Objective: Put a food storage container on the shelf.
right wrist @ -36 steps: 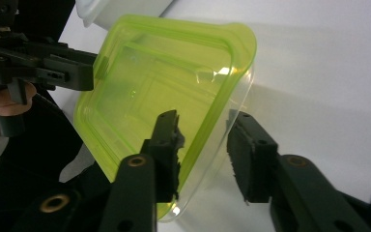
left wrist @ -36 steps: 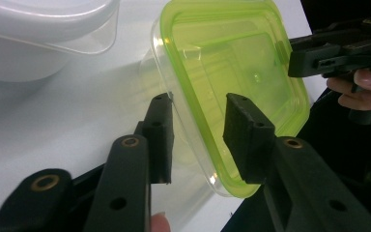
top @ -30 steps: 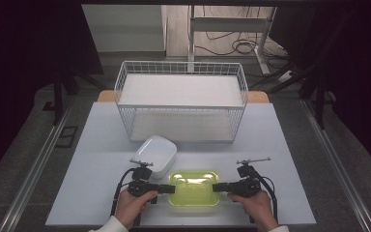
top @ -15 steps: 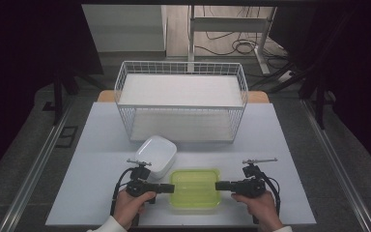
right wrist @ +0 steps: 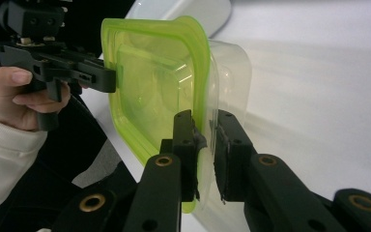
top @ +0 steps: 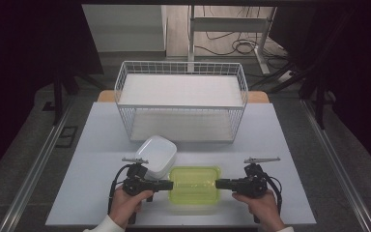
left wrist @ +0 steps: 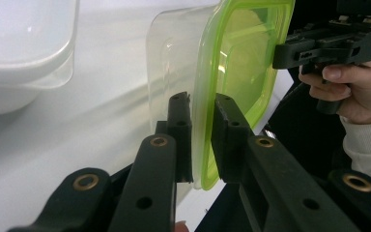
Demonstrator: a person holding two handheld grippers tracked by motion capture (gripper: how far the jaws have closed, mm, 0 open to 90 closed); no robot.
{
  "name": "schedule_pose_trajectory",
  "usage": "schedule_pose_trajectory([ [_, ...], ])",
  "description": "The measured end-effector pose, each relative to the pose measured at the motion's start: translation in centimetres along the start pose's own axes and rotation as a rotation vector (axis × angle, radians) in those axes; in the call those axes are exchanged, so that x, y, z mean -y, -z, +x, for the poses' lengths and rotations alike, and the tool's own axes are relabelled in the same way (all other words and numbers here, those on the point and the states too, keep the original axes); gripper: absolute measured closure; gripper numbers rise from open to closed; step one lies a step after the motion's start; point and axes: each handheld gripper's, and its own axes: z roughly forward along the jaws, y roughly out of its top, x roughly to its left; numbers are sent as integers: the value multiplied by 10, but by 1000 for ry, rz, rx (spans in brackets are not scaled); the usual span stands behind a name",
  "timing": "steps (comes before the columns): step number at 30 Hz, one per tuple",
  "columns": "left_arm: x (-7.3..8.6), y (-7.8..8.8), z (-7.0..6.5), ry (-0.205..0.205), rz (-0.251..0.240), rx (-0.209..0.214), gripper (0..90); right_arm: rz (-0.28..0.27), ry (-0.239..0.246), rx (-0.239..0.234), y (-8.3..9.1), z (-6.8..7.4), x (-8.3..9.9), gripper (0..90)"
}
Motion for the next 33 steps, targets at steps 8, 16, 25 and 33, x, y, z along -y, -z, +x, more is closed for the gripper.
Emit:
schedule_pose_trajectory([
  [8, -5, 11, -11, -73, -41, -6, 796, -40, 76, 7, 9, 15, -5, 799],
  [16, -11, 22, -19, -124, -66, -16, 796, -59, 144, 31, 12, 27, -13, 798],
  [25, -21, 28, -22, -159, -78, -22, 796, -86, 191, 43, 16, 33, -22, 798],
  [33, -42, 45, -30, -202, -115, -19, 792, -111, 246, 39, 19, 41, -41, 797],
])
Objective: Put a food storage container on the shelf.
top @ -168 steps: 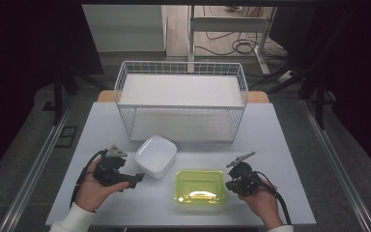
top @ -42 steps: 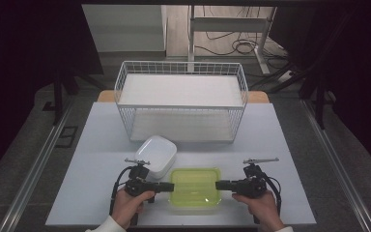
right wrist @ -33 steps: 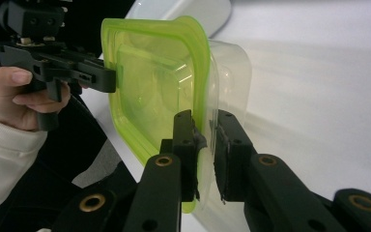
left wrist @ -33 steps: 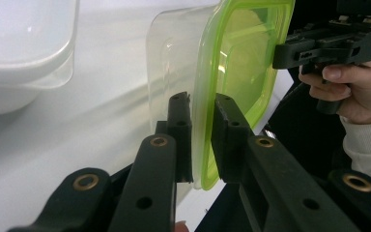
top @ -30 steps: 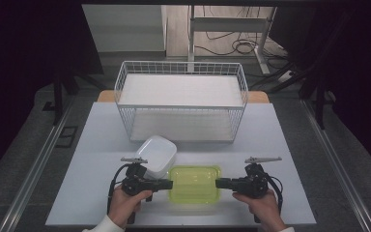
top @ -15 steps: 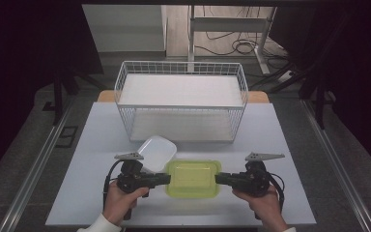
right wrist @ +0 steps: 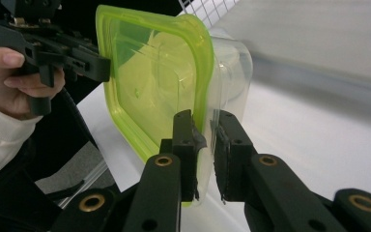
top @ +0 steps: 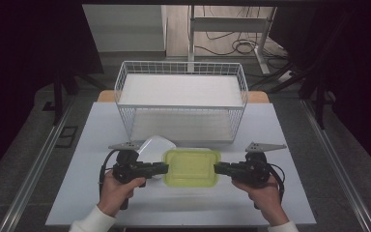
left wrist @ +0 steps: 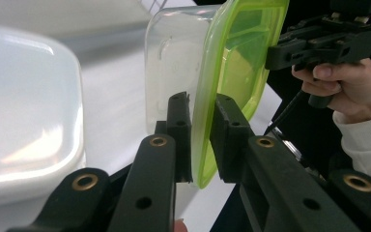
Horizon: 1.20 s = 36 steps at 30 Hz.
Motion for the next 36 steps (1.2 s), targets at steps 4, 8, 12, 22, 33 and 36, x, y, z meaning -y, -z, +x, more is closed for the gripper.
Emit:
schedule_pose_trajectory([
  [4, -16, 9, -5, -40, -19, -11, 791, -24, 23, -2, 2, 3, -14, 797],
  [8, -29, 16, -6, -59, -37, -12, 790, -51, 49, -10, 4, 4, -29, 797],
  [12, -39, 20, -8, -72, -53, -6, 789, -73, 69, -14, 7, 5, -42, 798],
  [22, -69, 30, -7, -103, -89, 8, 788, -115, 107, -7, 12, 6, -74, 799],
  [33, -92, 36, -1, -105, -107, 24, 789, -136, 128, -2, 13, 4, -100, 801],
  [36, -99, 38, 1, -105, -111, 32, 789, -139, 134, 3, 13, 4, -106, 801],
])
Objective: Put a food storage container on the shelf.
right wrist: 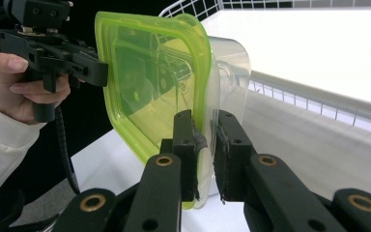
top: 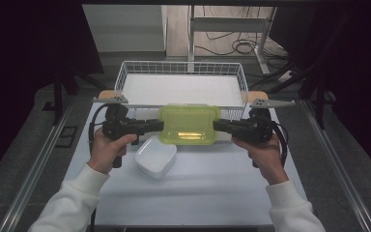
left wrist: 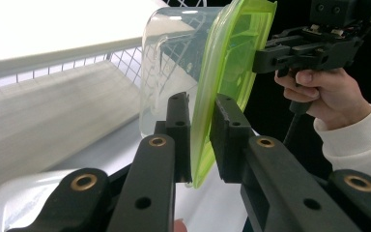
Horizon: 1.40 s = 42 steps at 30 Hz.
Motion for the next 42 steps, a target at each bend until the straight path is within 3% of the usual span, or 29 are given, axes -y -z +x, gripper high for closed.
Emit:
schedule_pose_trajectory([
  [13, -35, 1, 16, 3, -18, -2, 793, -12, -7, -11, -9, -16, -37, 802],
  [19, -52, 0, 28, 11, -26, 20, 793, -27, -13, -19, -14, -26, -56, 803],
  [24, -64, -5, 39, 15, -21, 13, 796, -26, -21, -13, -19, -36, -67, 803],
  [30, -75, -9, 56, 38, -15, 11, 799, -15, -66, -10, -30, -48, -77, 803],
  [34, -78, -13, 67, 78, -11, 16, 801, -9, -93, -3, -38, -55, -82, 803],
  [42, -80, -16, 81, 116, 16, 1, 804, 20, -172, -13, -52, -69, -80, 802],
])
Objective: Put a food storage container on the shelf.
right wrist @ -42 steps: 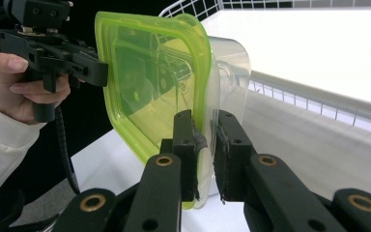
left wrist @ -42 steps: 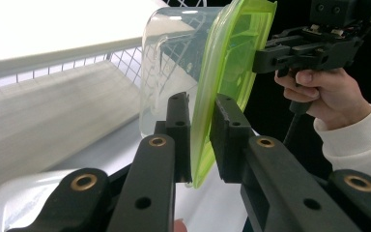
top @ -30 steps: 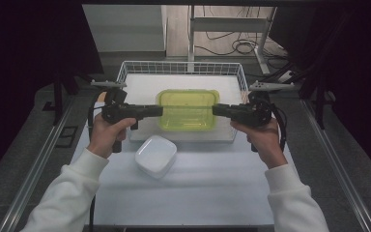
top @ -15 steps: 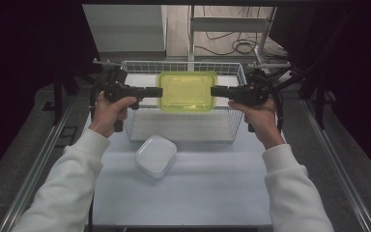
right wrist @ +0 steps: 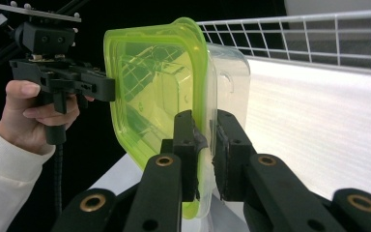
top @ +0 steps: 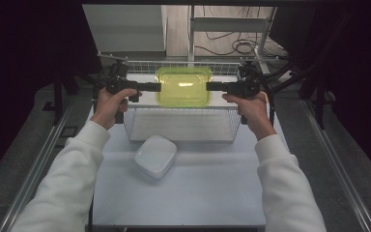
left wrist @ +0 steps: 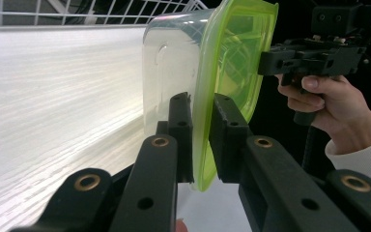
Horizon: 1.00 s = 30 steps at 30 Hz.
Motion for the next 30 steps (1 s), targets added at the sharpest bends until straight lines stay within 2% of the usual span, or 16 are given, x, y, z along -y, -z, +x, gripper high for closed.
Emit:
schedule_pose_trajectory([
  [6, -4, -4, 6, 23, 28, -37, 807, 28, -42, 14, -9, -7, 0, 799],
  [13, -6, -11, 19, 82, 45, -35, 809, 46, -90, 25, -17, -14, -2, 797],
  [15, -7, -13, 23, 105, 37, -18, 808, 34, -110, 18, -18, -18, -3, 797],
  [19, -11, -16, 28, 131, 32, -14, 809, 33, -141, 13, -20, -23, -5, 794],
  [26, -17, -23, 46, 253, 7, 23, 794, 28, -207, 49, -29, -32, -10, 761],
  [30, -18, -28, 53, 301, -4, 22, 774, 18, -268, 71, -35, -36, -9, 739],
])
